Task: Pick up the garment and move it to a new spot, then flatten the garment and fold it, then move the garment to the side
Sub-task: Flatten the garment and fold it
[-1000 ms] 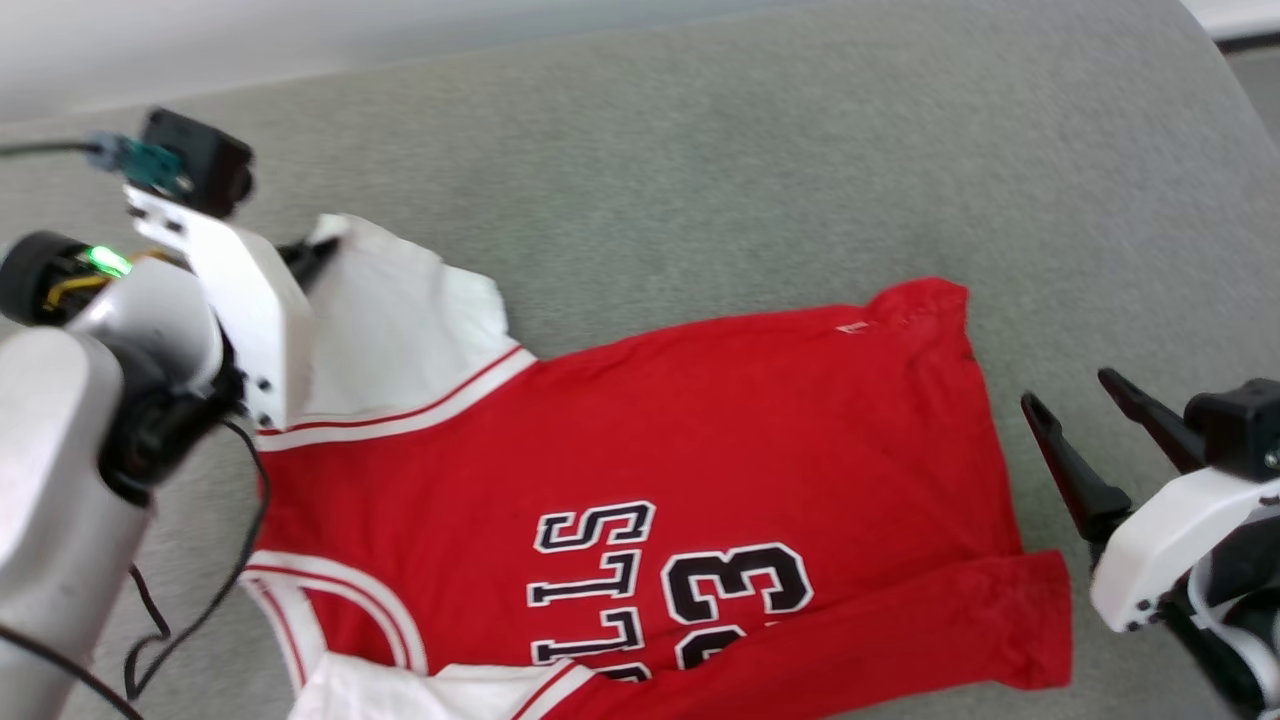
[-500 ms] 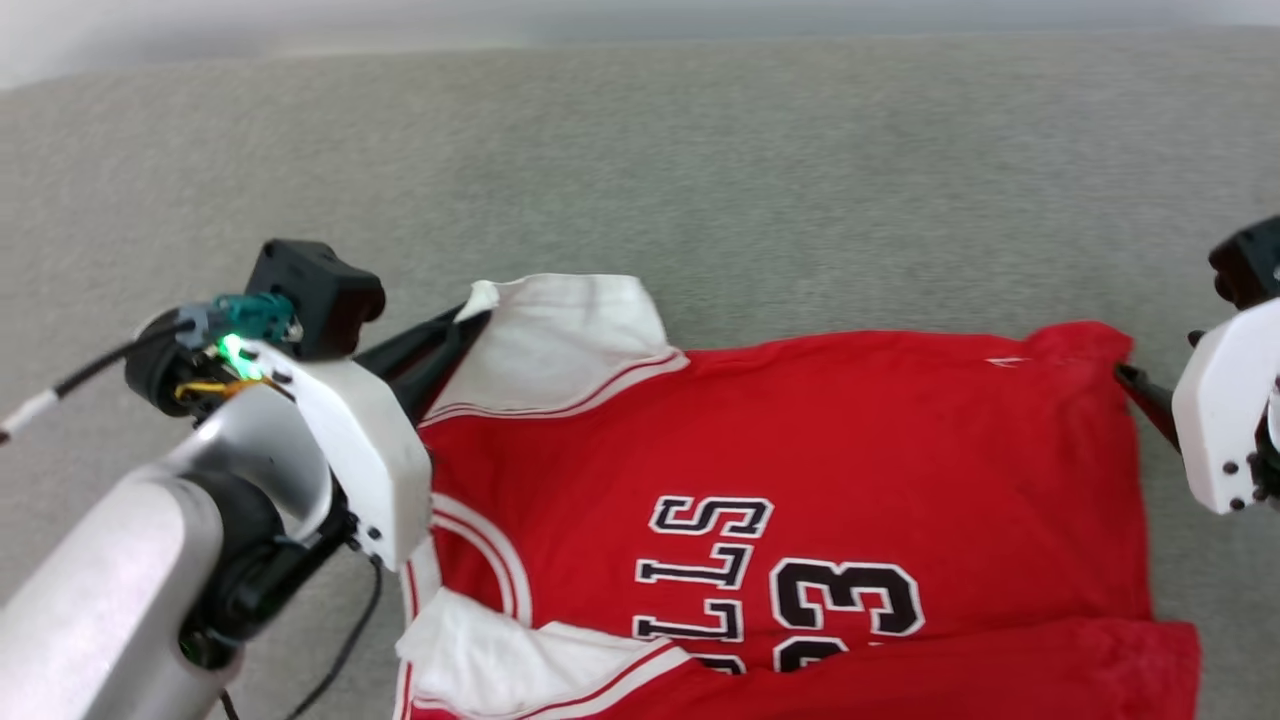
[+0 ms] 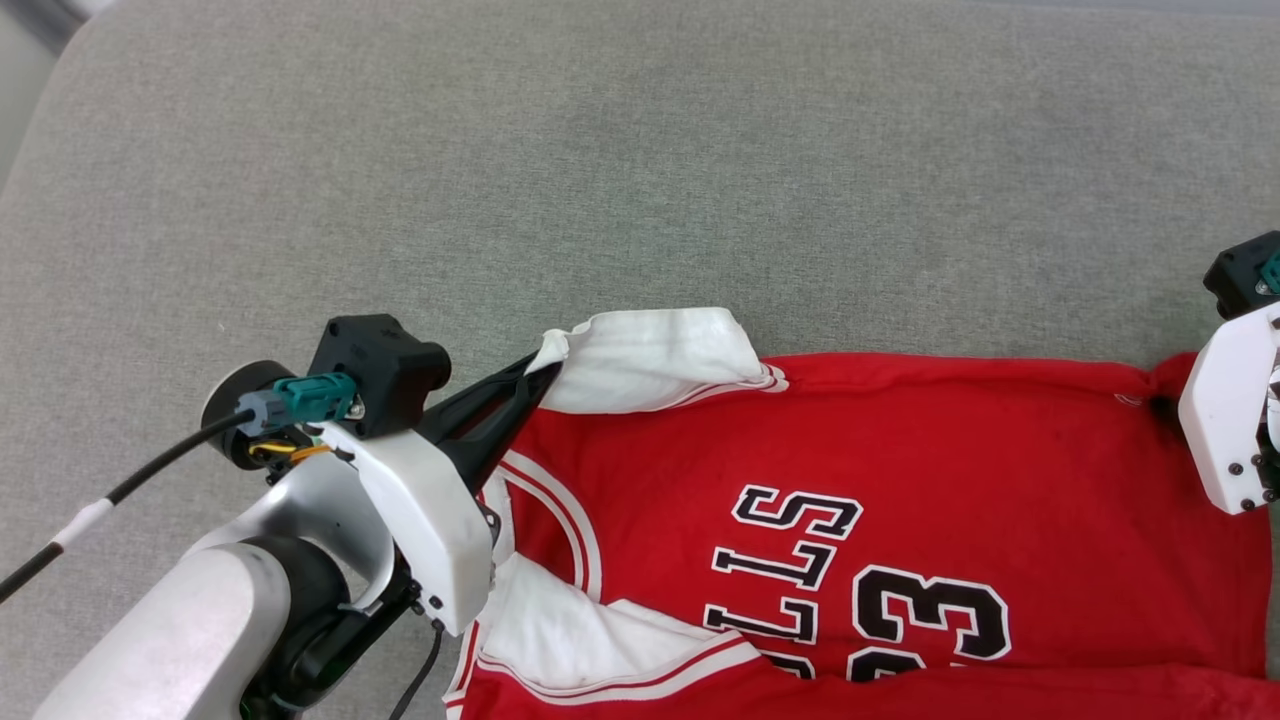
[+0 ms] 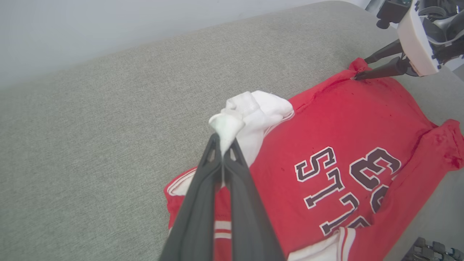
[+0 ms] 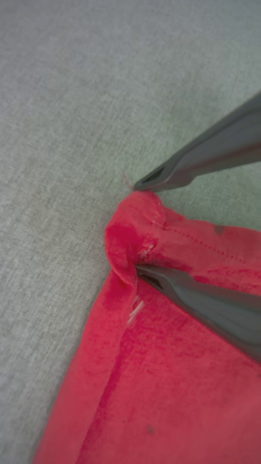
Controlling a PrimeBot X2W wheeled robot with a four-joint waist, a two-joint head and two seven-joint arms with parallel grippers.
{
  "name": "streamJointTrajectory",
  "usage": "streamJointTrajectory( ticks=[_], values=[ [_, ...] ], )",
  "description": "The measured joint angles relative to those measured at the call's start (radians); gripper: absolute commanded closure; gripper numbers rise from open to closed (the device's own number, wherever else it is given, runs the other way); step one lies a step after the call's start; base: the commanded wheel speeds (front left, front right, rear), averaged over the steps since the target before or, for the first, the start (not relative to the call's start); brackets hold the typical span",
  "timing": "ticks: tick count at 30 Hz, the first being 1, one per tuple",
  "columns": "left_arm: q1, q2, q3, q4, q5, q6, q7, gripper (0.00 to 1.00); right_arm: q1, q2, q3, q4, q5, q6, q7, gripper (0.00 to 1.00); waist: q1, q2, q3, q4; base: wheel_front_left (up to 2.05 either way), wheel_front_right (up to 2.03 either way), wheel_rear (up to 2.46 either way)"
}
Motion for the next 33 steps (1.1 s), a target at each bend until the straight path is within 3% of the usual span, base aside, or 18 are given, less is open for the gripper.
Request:
streamJointTrajectory(
  ticks=[2,3,4,5,6,17,33],
  values=[
    [0.001,-0.005,-0.003,0.008,0.000,-0.003,-0.008,1.00,-0.006,-0.003,0.014,0.023,0.007,0.000,-0.014,0.00,0.0000,-0.0001,0.004,0.007,0.00,0.00,0.00],
    [0.002,-0.007,-0.005,0.014,-0.002,-0.005,-0.009,1.00,-0.007,-0.004,0.019,0.033,0.012,0.000,-0.021,0.10,0.0000,0.0000,0.004,0.009,0.00,0.00,0.00],
    [0.003,-0.007,-0.006,0.019,-0.002,-0.007,-0.013,1.00,-0.008,-0.004,0.024,0.042,0.017,0.000,-0.029,0.58,0.0000,0.0000,0.003,0.010,0.00,0.00,0.00],
    [0.005,-0.007,-0.007,0.025,-0.002,-0.008,-0.015,1.00,-0.009,-0.004,0.029,0.049,0.020,0.000,-0.037,0.89,0.0000,-0.0001,0.000,0.010,0.00,0.00,0.00],
    [0.006,-0.007,-0.008,0.030,-0.002,-0.010,-0.016,1.00,-0.010,-0.003,0.037,0.055,0.023,0.000,-0.045,1.00,0.0000,0.0000,-0.003,0.009,0.00,0.00,0.00],
    [0.074,0.017,0.032,0.095,-0.023,0.009,-0.073,1.00,0.014,0.016,0.008,0.065,0.100,0.001,-0.182,1.00,0.0000,0.0000,-0.094,-0.027,0.00,0.00,0.00],
    [0.401,0.110,0.087,0.026,-0.104,0.108,-0.102,1.00,0.429,0.061,-0.196,-0.244,0.128,0.000,-0.239,1.00,-0.0001,0.0000,-0.263,-0.086,0.00,0.00,0.00]
  ],
)
